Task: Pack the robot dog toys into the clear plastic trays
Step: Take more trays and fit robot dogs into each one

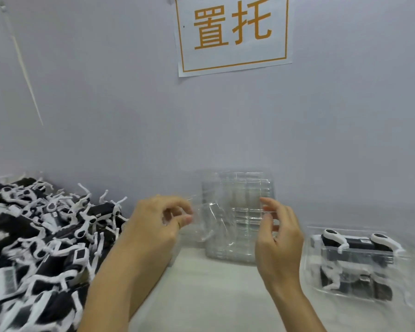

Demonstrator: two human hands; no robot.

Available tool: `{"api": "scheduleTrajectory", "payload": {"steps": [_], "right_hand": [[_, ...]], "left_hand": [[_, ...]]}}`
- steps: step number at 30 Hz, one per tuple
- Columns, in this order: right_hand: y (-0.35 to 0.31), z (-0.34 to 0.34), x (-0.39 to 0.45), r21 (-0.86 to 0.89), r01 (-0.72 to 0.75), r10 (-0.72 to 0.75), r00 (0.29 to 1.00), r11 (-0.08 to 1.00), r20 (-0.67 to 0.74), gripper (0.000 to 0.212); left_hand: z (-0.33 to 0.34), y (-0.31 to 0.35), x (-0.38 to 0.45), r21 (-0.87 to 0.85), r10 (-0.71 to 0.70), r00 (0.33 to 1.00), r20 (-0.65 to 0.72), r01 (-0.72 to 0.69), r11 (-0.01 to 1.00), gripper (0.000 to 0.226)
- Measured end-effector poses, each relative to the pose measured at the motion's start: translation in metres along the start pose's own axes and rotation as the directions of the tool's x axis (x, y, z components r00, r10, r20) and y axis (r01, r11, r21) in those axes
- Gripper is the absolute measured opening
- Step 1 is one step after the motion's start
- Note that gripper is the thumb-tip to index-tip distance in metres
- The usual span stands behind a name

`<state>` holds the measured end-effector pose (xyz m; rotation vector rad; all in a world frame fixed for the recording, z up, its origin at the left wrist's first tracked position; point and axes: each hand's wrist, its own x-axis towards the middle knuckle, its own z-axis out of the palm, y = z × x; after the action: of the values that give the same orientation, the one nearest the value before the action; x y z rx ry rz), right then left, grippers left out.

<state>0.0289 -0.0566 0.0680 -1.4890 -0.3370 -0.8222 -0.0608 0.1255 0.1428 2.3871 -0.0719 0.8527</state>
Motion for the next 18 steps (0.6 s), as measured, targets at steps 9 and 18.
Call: {"api": "scheduleTrajectory", "payload": {"steps": [9, 18], "right_hand": [[-0.019, -0.006, 0.002, -0.026, 0.110, -0.102, 0.975, 0.994, 0.197, 0.029], [0.028, -0.010, -0.018, -0.549, 0.049, 0.394, 0.645, 0.834, 0.655, 0.036]], "left_hand": [[0.037, 0.010, -0.012, 0.012, -0.107, 0.827, 0.551, 0.121, 0.993, 0.006], [0.056, -0.028, -0.004, -0.053, -0.176, 0.894, 0.412, 0.217, 0.975, 0.011]]}}
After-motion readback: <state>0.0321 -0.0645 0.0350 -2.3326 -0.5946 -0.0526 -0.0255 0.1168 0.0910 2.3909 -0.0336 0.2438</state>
